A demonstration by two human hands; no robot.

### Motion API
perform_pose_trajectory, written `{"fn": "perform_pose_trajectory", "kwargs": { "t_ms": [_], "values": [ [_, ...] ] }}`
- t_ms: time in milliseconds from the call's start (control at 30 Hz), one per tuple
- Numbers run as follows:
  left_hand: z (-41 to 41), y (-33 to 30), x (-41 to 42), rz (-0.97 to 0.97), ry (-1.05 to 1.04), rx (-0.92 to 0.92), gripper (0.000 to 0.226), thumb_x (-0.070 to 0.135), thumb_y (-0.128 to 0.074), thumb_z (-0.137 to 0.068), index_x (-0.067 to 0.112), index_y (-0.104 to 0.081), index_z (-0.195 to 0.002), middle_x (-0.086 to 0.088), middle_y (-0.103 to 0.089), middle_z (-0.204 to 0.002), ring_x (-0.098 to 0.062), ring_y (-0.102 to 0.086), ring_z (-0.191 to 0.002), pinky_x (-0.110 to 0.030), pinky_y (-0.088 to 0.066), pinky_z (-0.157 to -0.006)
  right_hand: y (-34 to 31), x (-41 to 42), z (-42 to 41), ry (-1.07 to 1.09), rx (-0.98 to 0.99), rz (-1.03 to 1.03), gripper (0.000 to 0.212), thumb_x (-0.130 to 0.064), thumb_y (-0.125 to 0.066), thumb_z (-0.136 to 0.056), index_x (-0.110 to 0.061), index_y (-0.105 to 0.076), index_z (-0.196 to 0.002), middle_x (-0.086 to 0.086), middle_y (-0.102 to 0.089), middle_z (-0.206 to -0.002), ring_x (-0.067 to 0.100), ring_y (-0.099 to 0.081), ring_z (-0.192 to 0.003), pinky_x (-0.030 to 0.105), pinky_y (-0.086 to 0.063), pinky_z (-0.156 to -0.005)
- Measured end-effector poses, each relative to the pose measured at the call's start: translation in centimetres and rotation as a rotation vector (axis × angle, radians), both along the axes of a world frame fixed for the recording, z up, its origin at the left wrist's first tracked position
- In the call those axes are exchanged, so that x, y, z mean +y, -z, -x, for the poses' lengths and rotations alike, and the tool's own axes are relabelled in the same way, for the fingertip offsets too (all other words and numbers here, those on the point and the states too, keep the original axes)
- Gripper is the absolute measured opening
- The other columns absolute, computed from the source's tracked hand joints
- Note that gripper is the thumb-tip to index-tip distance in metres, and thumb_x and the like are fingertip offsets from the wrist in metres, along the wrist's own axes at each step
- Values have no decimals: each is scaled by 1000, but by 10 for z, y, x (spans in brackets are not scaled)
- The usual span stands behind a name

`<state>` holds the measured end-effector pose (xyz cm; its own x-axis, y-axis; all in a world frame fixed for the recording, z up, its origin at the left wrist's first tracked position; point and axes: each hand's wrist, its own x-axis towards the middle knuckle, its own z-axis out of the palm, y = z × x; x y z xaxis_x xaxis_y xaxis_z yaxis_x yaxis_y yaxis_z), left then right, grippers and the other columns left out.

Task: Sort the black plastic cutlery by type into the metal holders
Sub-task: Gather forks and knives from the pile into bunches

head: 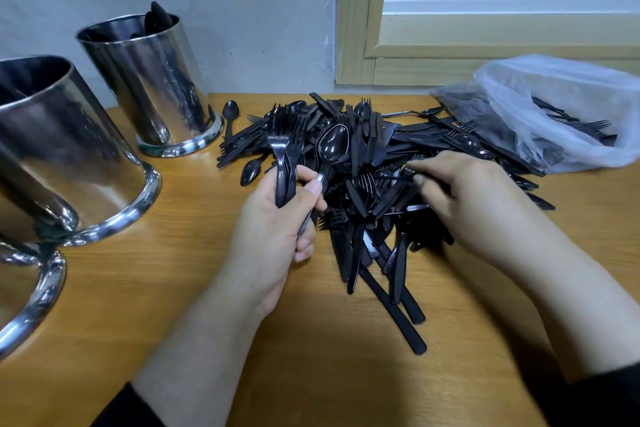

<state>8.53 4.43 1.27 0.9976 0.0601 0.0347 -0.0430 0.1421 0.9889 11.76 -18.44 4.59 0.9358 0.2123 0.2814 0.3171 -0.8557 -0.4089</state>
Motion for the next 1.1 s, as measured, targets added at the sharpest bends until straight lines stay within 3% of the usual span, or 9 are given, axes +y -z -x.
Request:
{"fn": "perform_pose_trajectory", "kwargs": {
  "t_ms": [133, 233, 333, 433, 633, 800, 867, 967, 1100],
  "values": [
    [0, 0, 1, -5, -12, -9, 8, 17, -56, -105, 14, -62, -109, -2, -62, -87, -13, -37, -51, -24, -31, -44, -2, -6, -3, 92, -136, -225, 19, -26, -52, -102, -26, -63, -117, -3, -72, -99, 18, -66, -93, 28, -46, -79],
    [-1, 1, 1, -16, -26, -6, 8, 17, -56, -105, 14, -62, -110, -3, -62, -87, -13, -37, -51, -25, -32, -44, -4, -8, -4, 120, -250, -449, 8, -25, -56, -101, -29, -58, -108, -13, -68, -87, 7, -65, -85, 20, -44, -75],
    [-1, 1, 0, -28, -31, -4, 9, 17, -57, -105, 14, -63, -111, -3, -62, -87, -13, -39, -51, -25, -34, -44, -7, -4, 1, 25, -311, -765, 9, -21, -62, -100, -29, -62, -102, -11, -68, -77, 4, -65, -75, 18, -48, -74],
    [0, -1, -1, -40, -25, 3, 7, 17, -58, -104, 17, -64, -107, -1, -63, -87, -13, -43, -52, -27, -37, -46, -7, 2, 6, -66, -337, -874, 12, -21, -60, -101, -27, -69, -105, -12, -61, -69, 4, -54, -66, 19, -43, -66],
    [3, -6, -5, -22, 70, 30, 8, 15, -58, -103, 13, -65, -104, -4, -59, -84, -20, -58, -68, -33, -53, -56, -3, 9, 9, -251, -76, -851, 13, -24, -55, -103, -28, -65, -111, -5, -58, -70, 16, -53, -68, 31, -46, -68],
    [7, -8, -9, 13, 175, 56, 10, 15, -57, -104, 12, -66, -107, -8, -61, -85, -28, -68, -75, -36, -59, -64, -4, 28, 19, -262, 91, -942, 5, -17, -64, -93, -16, -60, -97, 4, -68, -65, 14, -58, -57, 22, -48, -59],
    [10, -10, -11, 22, 225, 64, 16, 22, -59, -101, 10, -63, -111, -7, -62, -79, -25, -65, -65, -32, -56, -56, 2, 35, 20, -170, 13, -869, 16, -22, -69, -92, -17, -56, -82, 5, -65, -61, 22, -52, -53, 24, -44, -56],
    [12, -13, -13, -13, 295, 83, 38, 39, -66, -87, 11, -62, -112, -3, -57, -67, -17, -54, -53, -28, -43, -45, 10, 39, 16, -26, -183, -744, 32, -31, -74, -88, -20, -52, -68, 2, -48, -57, 6, -41, -54, 17, -34, -56],
    [10, -10, -14, -52, 360, 126, 31, 30, -75, -87, 15, -61, -109, 0, -53, -70, -15, -43, -51, -27, -33, -43, 16, 41, 9, 8, -466, -532, 25, -36, -76, -86, -14, -69, -78, -5, -51, -82, 17, -51, -82, 26, -39, -77]
  ]
}}
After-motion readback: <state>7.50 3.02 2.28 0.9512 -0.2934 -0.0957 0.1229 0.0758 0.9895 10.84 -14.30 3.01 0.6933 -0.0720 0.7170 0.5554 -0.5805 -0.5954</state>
